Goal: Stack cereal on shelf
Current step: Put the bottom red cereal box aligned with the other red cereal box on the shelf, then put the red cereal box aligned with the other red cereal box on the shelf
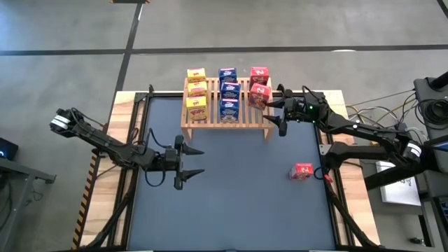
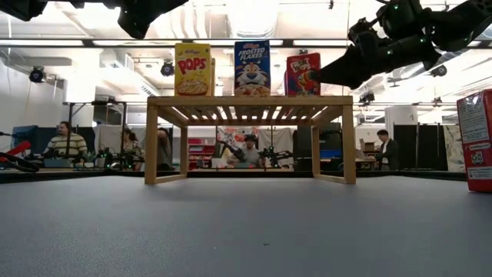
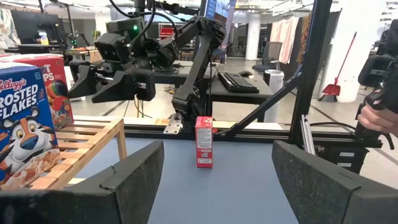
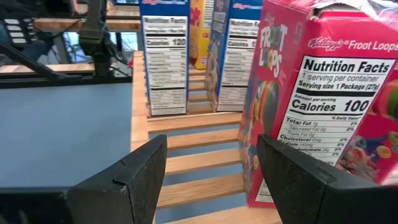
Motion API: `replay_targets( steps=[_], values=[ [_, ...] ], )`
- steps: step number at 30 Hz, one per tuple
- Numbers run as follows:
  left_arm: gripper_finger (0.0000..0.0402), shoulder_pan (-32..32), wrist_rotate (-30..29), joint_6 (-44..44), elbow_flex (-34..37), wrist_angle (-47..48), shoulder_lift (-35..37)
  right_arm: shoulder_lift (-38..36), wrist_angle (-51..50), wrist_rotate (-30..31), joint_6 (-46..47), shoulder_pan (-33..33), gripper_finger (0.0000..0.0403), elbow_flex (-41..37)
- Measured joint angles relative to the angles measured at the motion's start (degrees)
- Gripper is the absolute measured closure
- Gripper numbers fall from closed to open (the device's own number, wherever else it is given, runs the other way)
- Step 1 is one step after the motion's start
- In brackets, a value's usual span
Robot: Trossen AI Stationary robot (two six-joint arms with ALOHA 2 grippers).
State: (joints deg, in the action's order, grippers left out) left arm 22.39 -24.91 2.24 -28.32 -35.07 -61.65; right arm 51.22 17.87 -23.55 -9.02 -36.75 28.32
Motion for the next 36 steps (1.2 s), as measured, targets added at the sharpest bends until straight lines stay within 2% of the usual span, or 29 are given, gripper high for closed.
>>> replay_targets(
  steps=[8,18,24,27,30,36],
  values=[
    [0.0119,0.0,0.0,0.0,0.0,0.0,0.0,0.0,0.0,4.2,-0.8,0.0,0.0165,0.0],
    [0.0119,0.0,0.0,0.0,0.0,0.0,0.0,-0.5,-1.2,4.0,-0.7,0.0,0.0165,0.0],
    [0.0119,0.0,0.1,0.9,0.2,0.9,0.0,-5.1,-13.4,3.2,-0.1,0.4,0.0165,2.3],
    [0.0119,0.0,0.1,0.9,0.2,0.8,0.0,-8.3,-17.2,-0.3,2.0,1.8,0.0165,2.5],
    [0.0119,0.0,0.1,1.0,0.2,0.7,0.0,-11.6,-21.4,-3.4,3.8,4.0,0.0165,2.5],
    [0.0119,0.0,0.1,1.1,0.2,0.5,0.0,-17.1,-28.8,-3.5,6.6,10.4,0.0165,2.4]
  ],
)
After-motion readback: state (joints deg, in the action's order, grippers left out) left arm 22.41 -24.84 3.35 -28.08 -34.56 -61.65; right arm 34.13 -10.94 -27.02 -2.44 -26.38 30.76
